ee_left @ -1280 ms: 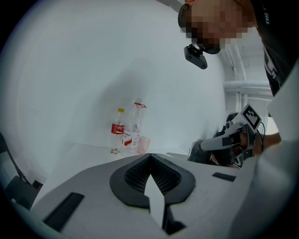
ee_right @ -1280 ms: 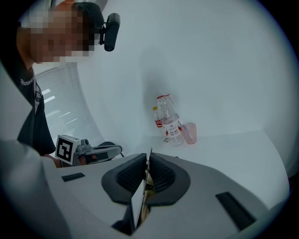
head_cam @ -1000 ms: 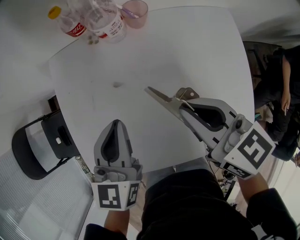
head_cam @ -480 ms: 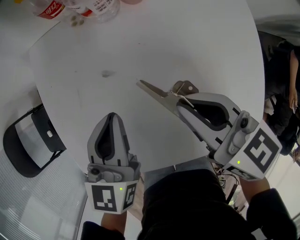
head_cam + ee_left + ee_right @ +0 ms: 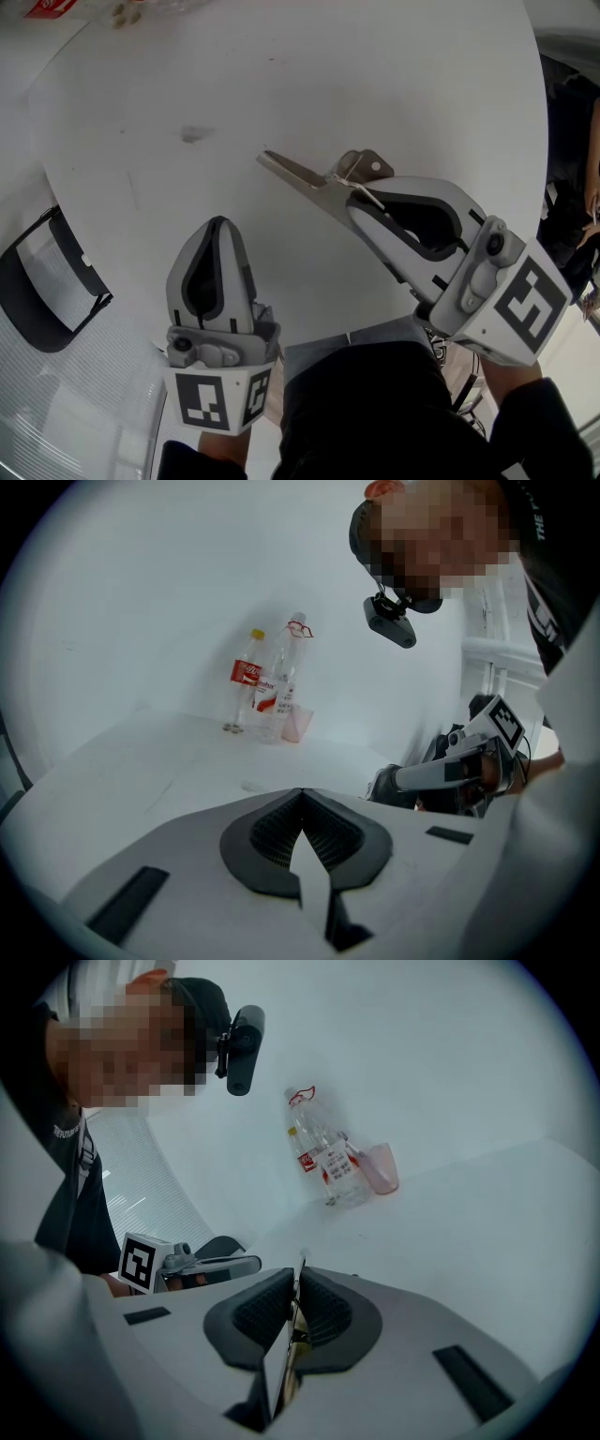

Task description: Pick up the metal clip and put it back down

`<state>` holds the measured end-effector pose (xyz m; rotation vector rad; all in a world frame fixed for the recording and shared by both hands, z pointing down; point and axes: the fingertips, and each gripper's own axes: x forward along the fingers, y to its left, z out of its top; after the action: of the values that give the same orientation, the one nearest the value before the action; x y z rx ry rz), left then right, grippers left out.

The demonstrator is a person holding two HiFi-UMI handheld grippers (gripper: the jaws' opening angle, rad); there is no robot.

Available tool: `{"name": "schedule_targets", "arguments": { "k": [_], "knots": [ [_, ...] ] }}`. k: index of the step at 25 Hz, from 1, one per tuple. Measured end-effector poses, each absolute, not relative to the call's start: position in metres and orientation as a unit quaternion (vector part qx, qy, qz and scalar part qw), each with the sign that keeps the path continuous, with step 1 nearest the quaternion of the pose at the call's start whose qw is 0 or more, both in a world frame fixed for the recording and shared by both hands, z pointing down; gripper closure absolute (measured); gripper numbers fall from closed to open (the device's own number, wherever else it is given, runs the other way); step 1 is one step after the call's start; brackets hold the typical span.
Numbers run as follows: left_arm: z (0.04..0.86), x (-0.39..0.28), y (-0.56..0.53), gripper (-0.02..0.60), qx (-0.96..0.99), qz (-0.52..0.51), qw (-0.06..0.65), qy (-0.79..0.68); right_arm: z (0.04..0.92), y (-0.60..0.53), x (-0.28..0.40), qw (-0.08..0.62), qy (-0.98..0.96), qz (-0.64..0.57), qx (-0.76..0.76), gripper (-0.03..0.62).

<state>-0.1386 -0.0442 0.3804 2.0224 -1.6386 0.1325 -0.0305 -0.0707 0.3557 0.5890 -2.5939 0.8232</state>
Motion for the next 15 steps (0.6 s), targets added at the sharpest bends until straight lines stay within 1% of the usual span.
{"name": "schedule_targets", "arguments": {
  "k": [7, 15],
  "knots": [
    [0.3834, -0.1306, -0.0438, 0.568, 0.75, 0.049, 0.289, -0.593, 0.3593, -0.0695, -0.0297, 0.186, -0.91, 0.308, 0.207, 0.56],
    [0.3799, -0.1281, -0.0444, 0.568, 0.751, 0.048, 0.297, -0.588, 0.3616, -0.0668, -0.0294, 0.199, -0.906, 0.316, 0.199, 0.56]
  ]
}}
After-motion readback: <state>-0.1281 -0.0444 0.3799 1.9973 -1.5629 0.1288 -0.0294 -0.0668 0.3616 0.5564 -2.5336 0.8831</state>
